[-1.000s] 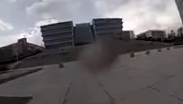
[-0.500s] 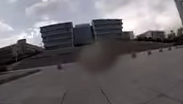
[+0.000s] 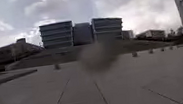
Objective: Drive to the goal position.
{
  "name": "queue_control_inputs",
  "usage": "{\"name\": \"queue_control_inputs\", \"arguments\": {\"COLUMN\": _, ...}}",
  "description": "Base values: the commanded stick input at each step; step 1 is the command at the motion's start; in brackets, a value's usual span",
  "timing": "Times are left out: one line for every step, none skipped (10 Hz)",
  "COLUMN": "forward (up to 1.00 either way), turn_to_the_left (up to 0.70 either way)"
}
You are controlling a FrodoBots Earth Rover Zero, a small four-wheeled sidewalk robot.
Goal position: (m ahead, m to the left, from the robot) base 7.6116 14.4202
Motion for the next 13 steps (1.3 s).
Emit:
{"name": "queue_control_inputs", "arguments": {"forward": 0.70, "turn_to_the_left": 0.00}}
{"name": "queue_control_inputs", "arguments": {"forward": 0.70, "turn_to_the_left": 0.02}}
{"name": "queue_control_inputs", "arguments": {"forward": 0.70, "turn_to_the_left": 0.00}}
{"name": "queue_control_inputs", "arguments": {"forward": 0.70, "turn_to_the_left": 0.00}}
{"name": "queue_control_inputs", "arguments": {"forward": 0.70, "turn_to_the_left": 0.00}}
{"name": "queue_control_inputs", "arguments": {"forward": 0.70, "turn_to_the_left": 0.01}}
{"name": "queue_control_inputs", "arguments": {"forward": 0.70, "turn_to_the_left": 0.00}}
{"name": "queue_control_inputs", "arguments": {"forward": 0.70, "turn_to_the_left": 0.00}}
{"name": "queue_control_inputs", "arguments": {"forward": 0.70, "turn_to_the_left": 0.00}}
{"name": "queue_control_inputs", "arguments": {"forward": 0.70, "turn_to_the_left": 0.00}}
{"name": "queue_control_inputs", "arguments": {"forward": 0.70, "turn_to_the_left": 0.00}}
{"name": "queue_control_inputs", "arguments": {"forward": 0.70, "turn_to_the_left": 0.00}}
{"name": "queue_control_inputs", "arguments": {"forward": 0.70, "turn_to_the_left": 0.03}}
